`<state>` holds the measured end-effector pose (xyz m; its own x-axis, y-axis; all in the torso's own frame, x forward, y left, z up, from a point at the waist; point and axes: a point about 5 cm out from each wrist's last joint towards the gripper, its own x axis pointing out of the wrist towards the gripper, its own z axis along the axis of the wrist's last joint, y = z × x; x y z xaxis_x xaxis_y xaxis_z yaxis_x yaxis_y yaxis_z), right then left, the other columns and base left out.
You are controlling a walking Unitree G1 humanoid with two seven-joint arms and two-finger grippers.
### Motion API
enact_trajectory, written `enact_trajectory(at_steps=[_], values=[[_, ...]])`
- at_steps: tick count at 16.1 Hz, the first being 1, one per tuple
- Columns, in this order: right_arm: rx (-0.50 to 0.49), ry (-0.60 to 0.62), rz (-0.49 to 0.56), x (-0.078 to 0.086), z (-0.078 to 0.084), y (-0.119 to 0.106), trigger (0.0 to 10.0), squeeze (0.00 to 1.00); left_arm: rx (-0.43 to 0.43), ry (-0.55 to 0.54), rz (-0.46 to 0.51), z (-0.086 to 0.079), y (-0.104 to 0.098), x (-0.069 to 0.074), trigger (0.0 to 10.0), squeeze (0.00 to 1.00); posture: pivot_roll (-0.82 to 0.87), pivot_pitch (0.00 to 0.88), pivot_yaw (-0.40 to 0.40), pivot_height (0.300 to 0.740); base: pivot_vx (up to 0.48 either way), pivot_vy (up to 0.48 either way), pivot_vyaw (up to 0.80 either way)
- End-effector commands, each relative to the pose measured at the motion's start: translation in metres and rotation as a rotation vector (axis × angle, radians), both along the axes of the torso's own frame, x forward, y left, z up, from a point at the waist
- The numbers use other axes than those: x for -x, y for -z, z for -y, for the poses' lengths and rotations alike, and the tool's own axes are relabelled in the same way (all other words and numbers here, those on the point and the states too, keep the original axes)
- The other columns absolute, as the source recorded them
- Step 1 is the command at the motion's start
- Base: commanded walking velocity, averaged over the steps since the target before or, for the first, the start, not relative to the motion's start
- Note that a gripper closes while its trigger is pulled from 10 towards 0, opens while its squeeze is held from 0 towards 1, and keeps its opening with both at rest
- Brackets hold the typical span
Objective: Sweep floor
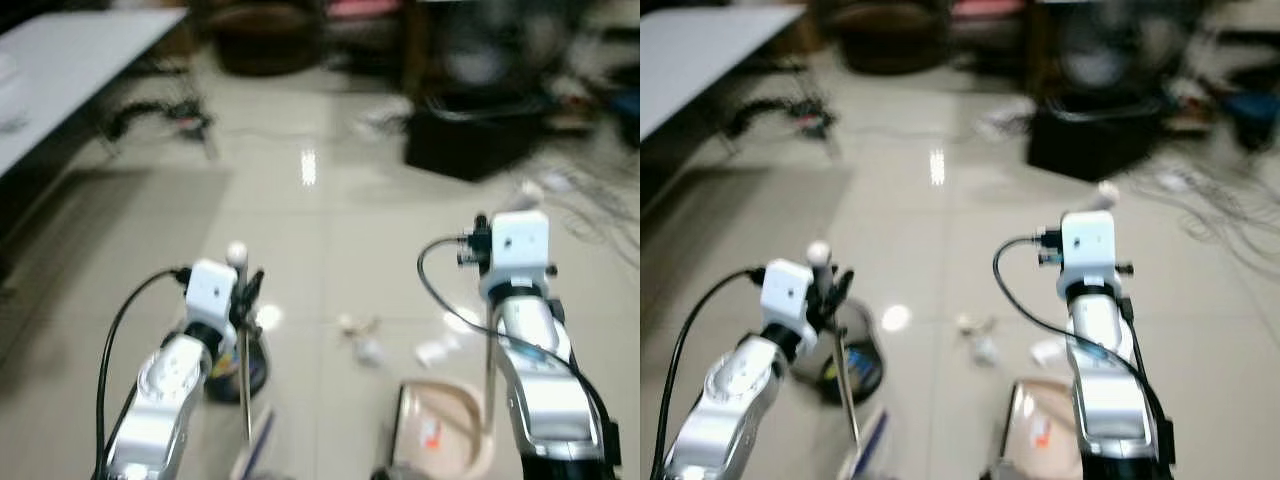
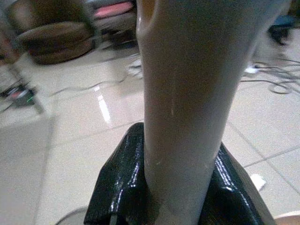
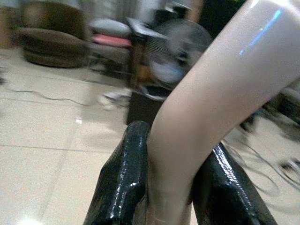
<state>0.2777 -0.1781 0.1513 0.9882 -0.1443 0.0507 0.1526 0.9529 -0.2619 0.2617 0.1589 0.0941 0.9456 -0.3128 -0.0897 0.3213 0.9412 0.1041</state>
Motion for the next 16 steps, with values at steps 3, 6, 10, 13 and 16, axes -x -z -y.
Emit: enact_trajectory(at_steps=[3, 6, 10, 13, 16], values=[[0.004, 0.025, 0.054, 0.001, 0.001, -0.013, 10.0, 0.00, 0.013, 0.015, 0.064, 0.002, -0.009, -0.004, 10.0, 0.00, -0.03, 0.074, 0.075, 0.740, 0.089, 0.000, -0.80], [-0.025, 0.076, 0.069, 0.002, 0.005, -0.013, 10.0, 0.00, 0.025, 0.012, 0.083, 0.003, -0.012, -0.006, 10.0, 0.00, -0.03, 0.078, 0.073, 0.740, 0.341, 0.000, -0.53], [-0.026, 0.067, 0.088, 0.001, 0.005, -0.016, 10.0, 0.00, 0.015, 0.008, 0.107, 0.004, -0.015, -0.009, 10.0, 0.00, -0.03, 0.083, 0.070, 0.740, 0.396, 0.000, 0.00], [-0.021, 0.055, 0.103, 0.000, 0.004, -0.018, 10.0, 0.00, 0.009, 0.010, 0.124, 0.007, -0.018, -0.010, 10.0, 0.00, -0.03, 0.083, 0.072, 0.740, 0.410, 0.000, 0.00], [-0.025, 0.040, 0.104, -0.001, 0.004, -0.019, 10.0, 0.00, 0.010, 0.004, 0.126, 0.008, -0.018, -0.012, 10.0, 0.00, -0.03, 0.084, 0.075, 0.740, 0.409, 0.000, 0.00]])
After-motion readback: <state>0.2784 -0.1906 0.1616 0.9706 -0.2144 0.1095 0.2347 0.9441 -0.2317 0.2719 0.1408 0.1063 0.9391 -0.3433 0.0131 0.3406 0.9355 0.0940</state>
